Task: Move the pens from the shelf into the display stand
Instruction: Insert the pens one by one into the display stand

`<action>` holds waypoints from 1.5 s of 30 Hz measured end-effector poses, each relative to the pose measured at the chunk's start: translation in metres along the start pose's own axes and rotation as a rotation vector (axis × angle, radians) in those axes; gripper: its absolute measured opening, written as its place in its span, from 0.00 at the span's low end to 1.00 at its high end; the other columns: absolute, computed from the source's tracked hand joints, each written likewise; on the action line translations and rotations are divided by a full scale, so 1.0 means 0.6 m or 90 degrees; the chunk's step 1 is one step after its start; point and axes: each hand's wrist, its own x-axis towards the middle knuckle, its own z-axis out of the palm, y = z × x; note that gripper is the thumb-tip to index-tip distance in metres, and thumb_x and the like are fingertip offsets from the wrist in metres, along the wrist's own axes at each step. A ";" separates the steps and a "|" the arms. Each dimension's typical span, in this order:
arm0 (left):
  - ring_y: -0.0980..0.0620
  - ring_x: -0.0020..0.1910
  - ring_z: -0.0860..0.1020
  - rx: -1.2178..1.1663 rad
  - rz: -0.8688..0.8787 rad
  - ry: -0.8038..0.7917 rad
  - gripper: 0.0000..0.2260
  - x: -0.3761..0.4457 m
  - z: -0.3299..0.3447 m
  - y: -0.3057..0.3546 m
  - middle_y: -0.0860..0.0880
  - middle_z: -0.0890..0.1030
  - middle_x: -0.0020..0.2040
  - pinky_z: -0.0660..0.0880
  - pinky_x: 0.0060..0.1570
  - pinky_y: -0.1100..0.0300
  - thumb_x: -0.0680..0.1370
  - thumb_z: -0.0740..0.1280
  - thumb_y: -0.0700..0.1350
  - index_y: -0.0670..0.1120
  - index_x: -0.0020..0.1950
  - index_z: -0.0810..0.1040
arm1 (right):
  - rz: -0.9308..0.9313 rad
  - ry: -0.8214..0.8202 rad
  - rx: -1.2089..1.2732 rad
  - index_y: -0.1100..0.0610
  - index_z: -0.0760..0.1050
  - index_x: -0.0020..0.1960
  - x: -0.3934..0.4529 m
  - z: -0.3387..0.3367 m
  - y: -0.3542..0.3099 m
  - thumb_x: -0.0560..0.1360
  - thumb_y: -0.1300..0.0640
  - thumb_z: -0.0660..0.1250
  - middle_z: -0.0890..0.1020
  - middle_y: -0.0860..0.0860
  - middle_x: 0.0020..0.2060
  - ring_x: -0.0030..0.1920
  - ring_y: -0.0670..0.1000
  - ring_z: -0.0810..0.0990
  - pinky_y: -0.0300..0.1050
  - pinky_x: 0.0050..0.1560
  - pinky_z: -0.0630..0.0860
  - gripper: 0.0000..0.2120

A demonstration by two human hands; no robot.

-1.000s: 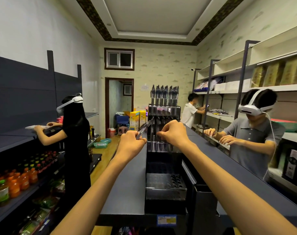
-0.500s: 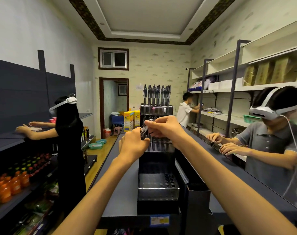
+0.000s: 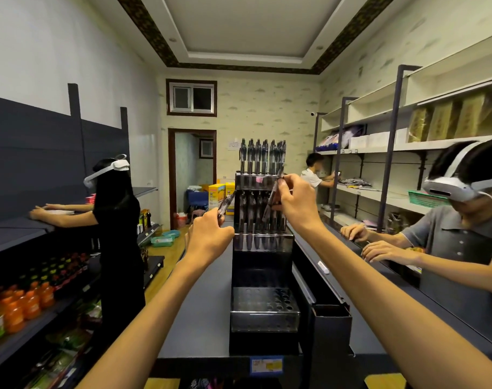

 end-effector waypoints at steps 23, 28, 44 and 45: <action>0.50 0.33 0.70 -0.003 0.024 -0.017 0.11 0.005 0.002 -0.017 0.51 0.74 0.32 0.64 0.33 0.57 0.73 0.68 0.44 0.49 0.35 0.67 | -0.046 -0.162 -0.328 0.65 0.83 0.41 -0.004 0.041 0.031 0.79 0.55 0.68 0.85 0.60 0.38 0.42 0.59 0.82 0.47 0.43 0.75 0.15; 0.47 0.35 0.72 0.000 0.027 -0.039 0.10 0.003 0.006 -0.016 0.50 0.74 0.34 0.66 0.35 0.55 0.74 0.68 0.44 0.48 0.36 0.68 | -0.045 -0.153 -0.335 0.60 0.81 0.33 -0.005 0.038 0.034 0.78 0.51 0.70 0.85 0.55 0.32 0.39 0.55 0.84 0.47 0.47 0.79 0.18; 0.47 0.43 0.77 0.016 0.126 -0.105 0.07 -0.012 0.039 0.025 0.49 0.77 0.44 0.78 0.44 0.46 0.74 0.69 0.44 0.49 0.45 0.72 | 0.165 -0.191 0.149 0.62 0.85 0.45 -0.033 0.018 0.003 0.73 0.53 0.78 0.87 0.56 0.35 0.38 0.53 0.87 0.44 0.40 0.85 0.12; 0.47 0.44 0.77 0.016 0.137 -0.112 0.06 -0.012 0.039 0.024 0.49 0.77 0.44 0.78 0.44 0.46 0.74 0.69 0.45 0.49 0.47 0.72 | 0.177 -0.193 0.169 0.63 0.84 0.45 -0.033 0.018 0.005 0.74 0.55 0.77 0.87 0.56 0.36 0.38 0.54 0.87 0.44 0.40 0.85 0.10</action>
